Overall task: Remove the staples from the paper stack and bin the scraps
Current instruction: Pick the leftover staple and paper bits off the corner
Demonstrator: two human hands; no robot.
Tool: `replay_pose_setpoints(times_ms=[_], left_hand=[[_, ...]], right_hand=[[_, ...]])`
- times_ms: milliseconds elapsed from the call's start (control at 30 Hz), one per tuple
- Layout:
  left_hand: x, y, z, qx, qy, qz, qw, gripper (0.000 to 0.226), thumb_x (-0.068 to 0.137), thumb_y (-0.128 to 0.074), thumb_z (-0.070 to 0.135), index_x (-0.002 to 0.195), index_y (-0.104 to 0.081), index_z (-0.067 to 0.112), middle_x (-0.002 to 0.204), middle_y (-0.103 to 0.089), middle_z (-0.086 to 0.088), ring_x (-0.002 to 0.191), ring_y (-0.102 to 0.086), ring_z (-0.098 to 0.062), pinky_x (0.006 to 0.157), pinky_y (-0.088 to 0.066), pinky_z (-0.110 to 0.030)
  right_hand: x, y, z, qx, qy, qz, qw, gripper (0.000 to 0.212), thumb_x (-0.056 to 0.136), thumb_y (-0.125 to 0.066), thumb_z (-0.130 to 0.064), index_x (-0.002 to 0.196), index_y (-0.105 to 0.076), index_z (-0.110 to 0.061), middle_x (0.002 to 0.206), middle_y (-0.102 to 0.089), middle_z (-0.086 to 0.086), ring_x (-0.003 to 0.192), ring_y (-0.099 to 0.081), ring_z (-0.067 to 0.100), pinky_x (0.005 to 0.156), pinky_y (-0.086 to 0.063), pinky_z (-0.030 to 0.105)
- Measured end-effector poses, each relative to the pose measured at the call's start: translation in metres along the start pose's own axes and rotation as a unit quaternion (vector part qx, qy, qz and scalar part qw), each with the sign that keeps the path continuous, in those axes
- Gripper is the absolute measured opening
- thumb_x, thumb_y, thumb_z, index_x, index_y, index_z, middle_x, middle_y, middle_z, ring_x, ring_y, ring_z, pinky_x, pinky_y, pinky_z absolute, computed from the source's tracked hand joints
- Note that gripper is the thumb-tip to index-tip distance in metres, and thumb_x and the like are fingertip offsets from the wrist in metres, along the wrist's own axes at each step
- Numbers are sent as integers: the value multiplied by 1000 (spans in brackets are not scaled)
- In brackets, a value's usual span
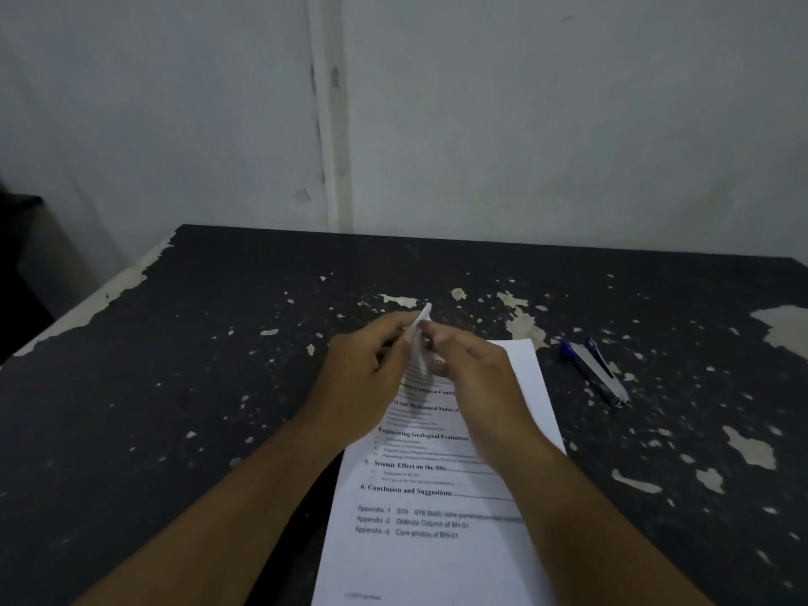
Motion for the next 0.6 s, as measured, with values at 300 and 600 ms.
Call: replay_pose_setpoints(times_ms=[300, 600], left_hand=[[-4, -6, 21, 37, -116, 6, 993, 33, 98, -57, 9, 131, -64, 10, 127, -68, 3, 119, -61, -1, 98, -53, -27], [-3, -5, 20, 66, -117, 11, 991, 18, 89, -68, 13, 104, -75, 8, 116, -72, 2, 110, -66, 0, 89, -56, -24]], right_hand=[[11, 16, 10, 173, -61, 13, 983, 37, 94, -59, -43, 94, -79, -12, 101, -76, 11, 98, -72, 26, 90, -55, 44], [14, 20, 13, 225, -53, -1, 973, 20, 84, -65, -11, 93, -75, 4, 91, -74, 20, 84, -71, 25, 82, -58, 38]])
Point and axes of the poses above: each hand's wrist, its own x-axis towards the middle knuckle, its own y-axis out of the back of the hand, z = x × y, the point moved 9 cm from there along x, towards the middle knuckle
